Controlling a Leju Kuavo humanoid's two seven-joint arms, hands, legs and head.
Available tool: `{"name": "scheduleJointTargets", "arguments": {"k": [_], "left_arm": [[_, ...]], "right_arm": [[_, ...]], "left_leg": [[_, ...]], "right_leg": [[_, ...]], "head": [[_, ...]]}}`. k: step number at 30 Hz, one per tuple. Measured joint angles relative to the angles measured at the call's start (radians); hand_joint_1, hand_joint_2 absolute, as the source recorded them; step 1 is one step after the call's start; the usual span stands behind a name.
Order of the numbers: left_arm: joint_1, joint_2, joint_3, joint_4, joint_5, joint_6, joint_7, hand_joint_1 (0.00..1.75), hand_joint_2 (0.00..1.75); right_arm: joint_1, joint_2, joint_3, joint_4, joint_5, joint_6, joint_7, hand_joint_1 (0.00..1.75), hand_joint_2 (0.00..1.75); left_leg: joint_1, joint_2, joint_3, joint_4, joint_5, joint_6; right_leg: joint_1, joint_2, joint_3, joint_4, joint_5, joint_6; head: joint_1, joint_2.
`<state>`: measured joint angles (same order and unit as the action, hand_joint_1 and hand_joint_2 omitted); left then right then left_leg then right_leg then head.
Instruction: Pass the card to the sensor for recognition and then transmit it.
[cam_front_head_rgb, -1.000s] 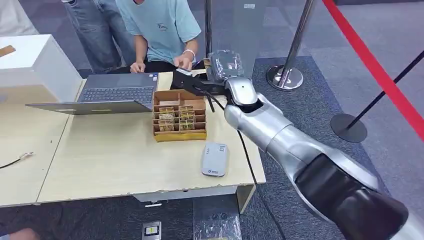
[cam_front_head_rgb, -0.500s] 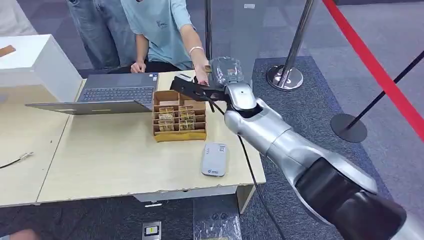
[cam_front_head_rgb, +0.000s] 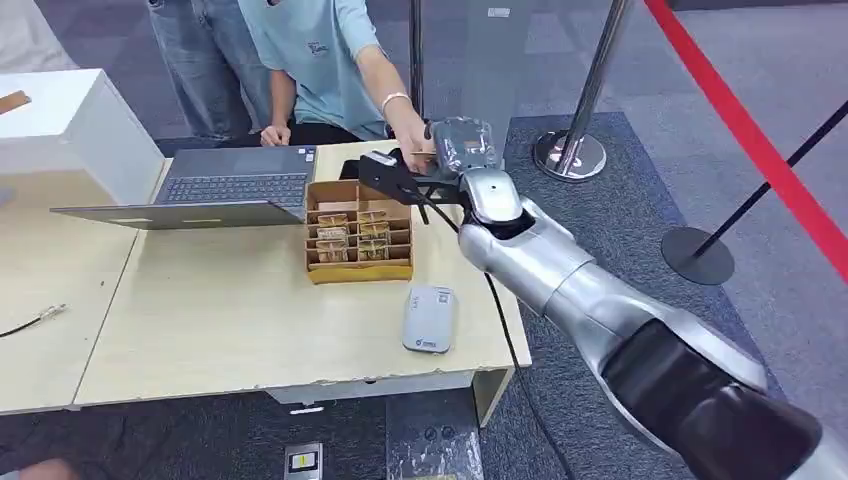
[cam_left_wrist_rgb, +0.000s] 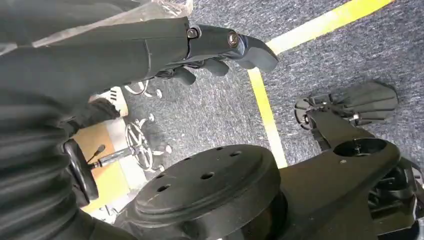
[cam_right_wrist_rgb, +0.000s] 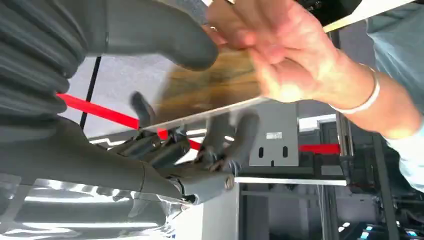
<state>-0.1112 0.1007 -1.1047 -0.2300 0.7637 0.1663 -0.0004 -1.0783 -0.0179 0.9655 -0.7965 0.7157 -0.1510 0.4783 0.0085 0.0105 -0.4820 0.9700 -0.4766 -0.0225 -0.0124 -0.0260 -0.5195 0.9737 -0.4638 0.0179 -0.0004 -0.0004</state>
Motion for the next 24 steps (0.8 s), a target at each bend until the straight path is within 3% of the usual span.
{"name": "scheduleJointTargets", "arguments": {"k": [10,24], "left_arm": [[0.001,-0.005,0.000,0.000,-0.008,0.003,-0.012,0.00,1.75],[0.002,-0.024,0.000,0.000,-0.012,0.029,-0.019,0.00,1.75]], "right_arm": [[0.019,-0.024,-0.001,-0.030,0.018,-0.006,0.012,0.00,1.75],[0.119,-0.148,-0.023,-0.217,0.012,0.058,0.065,0.00,1.75]], "left_leg": [[0.000,0.000,0.000,0.000,0.000,0.000],[0.000,0.000,0.000,0.000,0.000,0.000]], "right_leg": [[0.000,0.000,0.000,0.000,0.000,0.000],[0.000,0.000,0.000,0.000,0.000,0.000]], "head": [[0.000,0.000],[0.000,0.000]]}}
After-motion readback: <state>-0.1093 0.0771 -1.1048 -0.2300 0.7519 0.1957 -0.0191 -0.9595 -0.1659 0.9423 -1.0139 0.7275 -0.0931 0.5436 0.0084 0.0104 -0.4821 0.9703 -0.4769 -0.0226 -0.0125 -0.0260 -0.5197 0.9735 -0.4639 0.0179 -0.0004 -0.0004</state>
